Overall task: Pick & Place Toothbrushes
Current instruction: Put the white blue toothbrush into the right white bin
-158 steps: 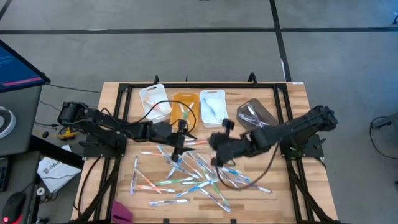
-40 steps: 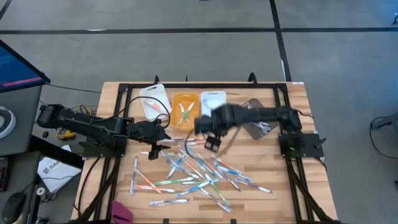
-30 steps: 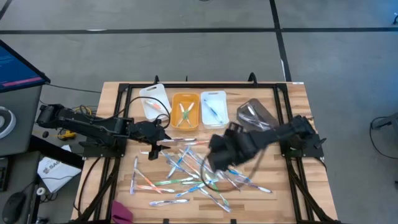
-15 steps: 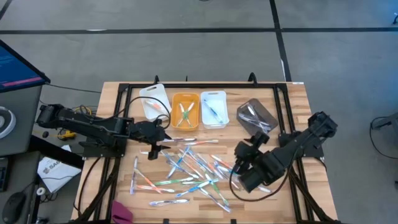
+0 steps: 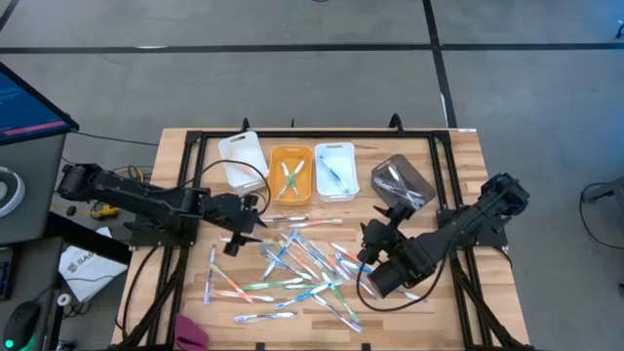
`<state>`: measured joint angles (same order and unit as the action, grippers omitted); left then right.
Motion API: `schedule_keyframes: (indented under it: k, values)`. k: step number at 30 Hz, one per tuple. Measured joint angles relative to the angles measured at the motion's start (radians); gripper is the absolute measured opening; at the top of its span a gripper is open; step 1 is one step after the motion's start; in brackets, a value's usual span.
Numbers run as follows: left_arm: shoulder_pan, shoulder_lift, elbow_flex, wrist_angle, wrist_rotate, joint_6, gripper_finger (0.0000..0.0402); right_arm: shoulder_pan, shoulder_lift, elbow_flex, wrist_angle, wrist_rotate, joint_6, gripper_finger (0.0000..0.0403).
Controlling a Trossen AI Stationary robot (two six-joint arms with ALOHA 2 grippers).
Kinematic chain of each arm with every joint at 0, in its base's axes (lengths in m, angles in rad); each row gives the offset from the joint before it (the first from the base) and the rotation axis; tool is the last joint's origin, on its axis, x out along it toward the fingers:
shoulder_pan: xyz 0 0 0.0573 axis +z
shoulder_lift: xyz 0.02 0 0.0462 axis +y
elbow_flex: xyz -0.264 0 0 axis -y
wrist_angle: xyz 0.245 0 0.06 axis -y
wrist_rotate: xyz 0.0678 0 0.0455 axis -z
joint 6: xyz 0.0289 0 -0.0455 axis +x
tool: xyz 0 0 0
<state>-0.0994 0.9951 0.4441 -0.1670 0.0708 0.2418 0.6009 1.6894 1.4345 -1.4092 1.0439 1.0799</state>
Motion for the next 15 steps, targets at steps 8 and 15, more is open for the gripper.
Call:
schedule_keyframes:
  k: [8, 15]
  values:
    - [0.0, 0.0, -0.108, 0.084, 0.054, 0.016, 0.0199, -0.009, 0.0, 0.0, 0.081, 0.0, -0.093, 0.027]
    - [0.0, 0.0, -0.168, 0.17, 0.058, 0.016, 0.0199, -0.009, 0.0, 0.0, 0.107, 0.0, -0.122, 0.027]
